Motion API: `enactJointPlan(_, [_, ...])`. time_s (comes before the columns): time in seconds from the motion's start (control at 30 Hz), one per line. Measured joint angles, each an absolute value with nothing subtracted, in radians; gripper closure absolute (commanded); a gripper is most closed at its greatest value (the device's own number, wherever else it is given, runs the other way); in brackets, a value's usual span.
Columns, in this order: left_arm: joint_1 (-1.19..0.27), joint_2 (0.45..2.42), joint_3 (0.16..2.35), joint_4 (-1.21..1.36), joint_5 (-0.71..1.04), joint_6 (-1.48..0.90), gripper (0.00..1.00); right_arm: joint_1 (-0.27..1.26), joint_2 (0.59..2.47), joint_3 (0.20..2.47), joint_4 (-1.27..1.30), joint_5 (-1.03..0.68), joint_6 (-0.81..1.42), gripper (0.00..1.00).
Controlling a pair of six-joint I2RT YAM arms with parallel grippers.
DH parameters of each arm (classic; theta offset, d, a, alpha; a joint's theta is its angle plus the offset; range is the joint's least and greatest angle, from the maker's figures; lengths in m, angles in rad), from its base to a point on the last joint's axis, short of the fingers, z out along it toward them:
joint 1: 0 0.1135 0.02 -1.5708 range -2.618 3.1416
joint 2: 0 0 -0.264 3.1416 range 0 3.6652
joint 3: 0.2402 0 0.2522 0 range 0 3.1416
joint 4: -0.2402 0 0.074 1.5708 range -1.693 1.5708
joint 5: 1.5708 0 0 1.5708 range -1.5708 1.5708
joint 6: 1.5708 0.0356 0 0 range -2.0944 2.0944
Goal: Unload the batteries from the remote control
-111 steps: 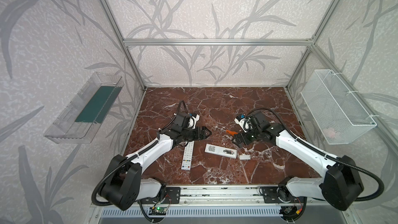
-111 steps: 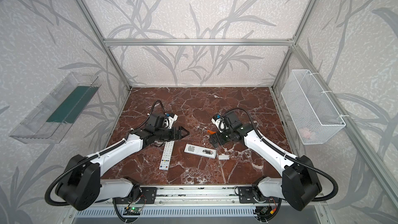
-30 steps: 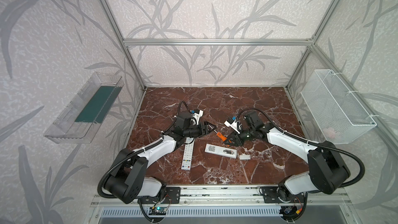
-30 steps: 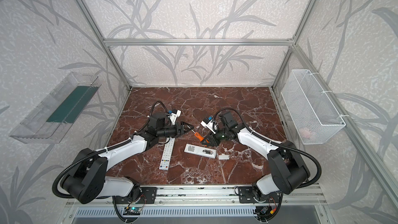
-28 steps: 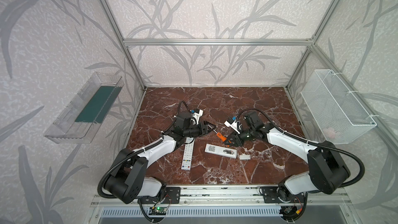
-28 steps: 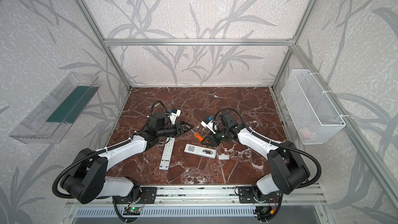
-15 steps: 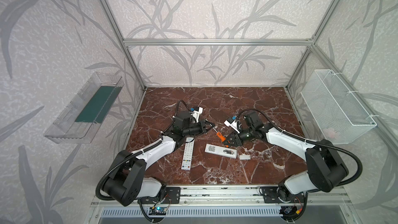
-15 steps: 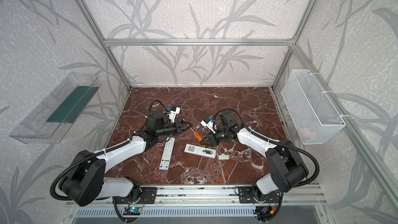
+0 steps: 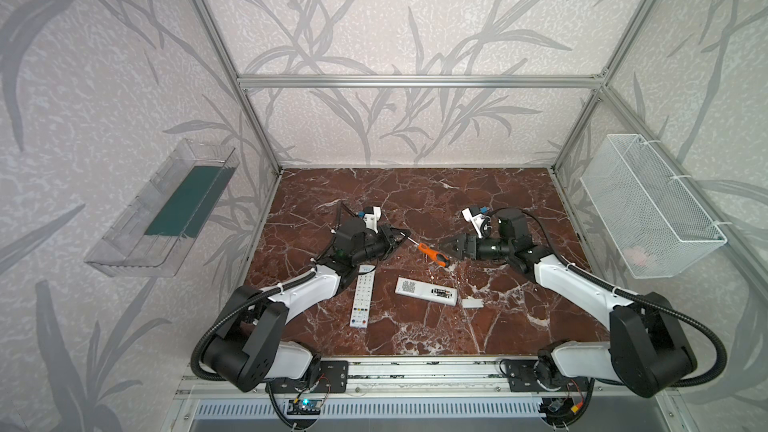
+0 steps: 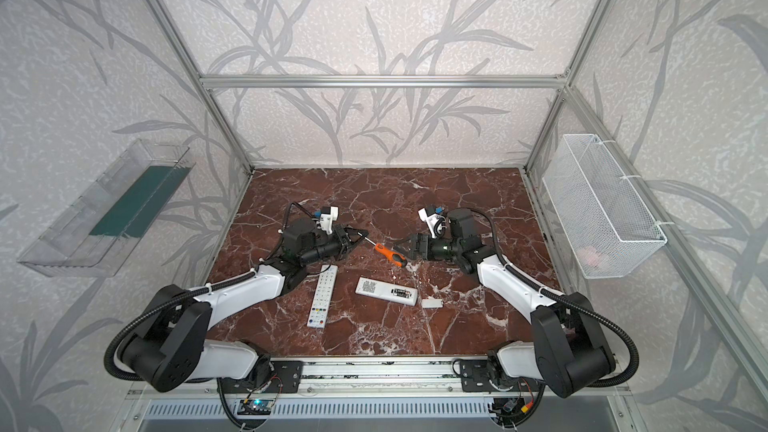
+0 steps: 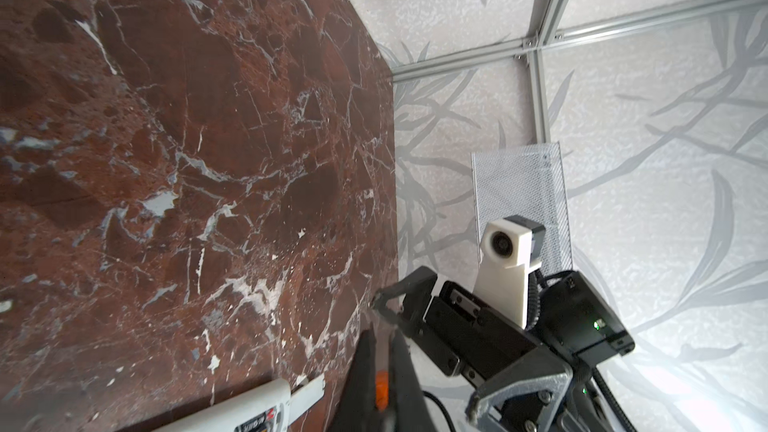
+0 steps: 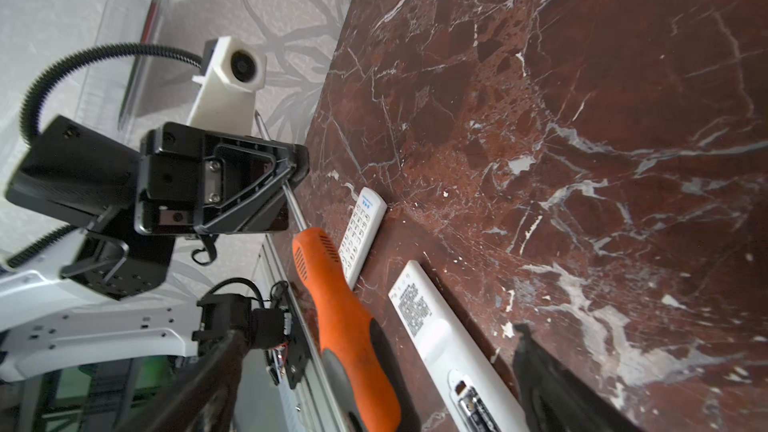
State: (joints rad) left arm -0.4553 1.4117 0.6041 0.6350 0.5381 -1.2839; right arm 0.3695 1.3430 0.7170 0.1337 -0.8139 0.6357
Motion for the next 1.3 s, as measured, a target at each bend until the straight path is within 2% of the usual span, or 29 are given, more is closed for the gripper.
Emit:
enactJointPlan(0.2, [-0.488,1.456,0.599,0.728,0.442,-1.428,1.00,0.385,1.295,0.678,0.159,-0.816,0.668,0.00])
enactJointPlan(0.3, [-0.509,1.468,0.599,0.749,0.422,-1.468,1.00,0.387,1.279,0.680,0.162,-0.824,0.663,0.03])
enactJointPlan(1.13, [-0.546,1.470,0.599,0.766,0.404,-1.559,1.00,0.393,1.370,0.691,0.332,-0.854,0.703,0.37])
enactJointPlan(1.3, [-0.554,1.470,0.599,0.772,0.410,-1.568,1.00,0.393,1.393,0.691,0.364,-0.857,0.712,0.48])
